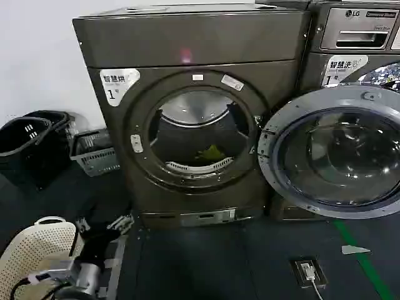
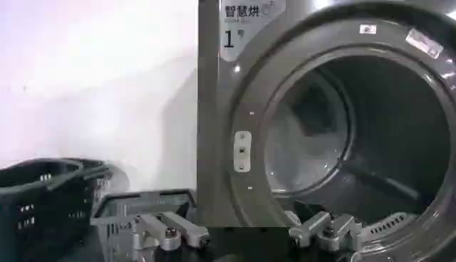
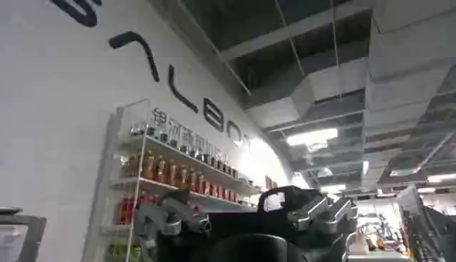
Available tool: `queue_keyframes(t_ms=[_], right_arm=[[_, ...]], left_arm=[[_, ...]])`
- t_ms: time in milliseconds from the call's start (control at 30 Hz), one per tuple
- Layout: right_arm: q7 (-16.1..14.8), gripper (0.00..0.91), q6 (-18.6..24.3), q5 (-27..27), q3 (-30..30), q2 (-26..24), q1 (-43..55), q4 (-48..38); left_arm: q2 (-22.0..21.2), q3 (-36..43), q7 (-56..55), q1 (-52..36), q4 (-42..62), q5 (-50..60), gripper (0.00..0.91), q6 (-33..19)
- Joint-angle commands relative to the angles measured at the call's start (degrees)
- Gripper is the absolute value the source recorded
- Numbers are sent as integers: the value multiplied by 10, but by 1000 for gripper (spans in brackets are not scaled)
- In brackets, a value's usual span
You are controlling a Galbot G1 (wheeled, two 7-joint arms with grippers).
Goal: Grasp the clothes from the dryer.
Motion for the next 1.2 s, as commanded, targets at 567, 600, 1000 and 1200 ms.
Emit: queue_keyframes(t_ms=[567, 600, 1000, 1200], right_arm=[[0, 907, 20, 6, 0, -3, 3, -7], [1, 907, 21, 7, 0, -3, 3, -7], [0, 907, 22, 9, 3, -5, 0, -7], [-2, 907, 22, 9, 3, -5, 2, -6]], left_arm=[[0, 3, 13, 2, -7, 7, 907, -9], [-1, 3, 13, 3, -7, 7, 907, -9], [2, 5, 14, 1, -7, 5, 907, -6], [2, 6, 15, 2, -8, 6, 907, -6]])
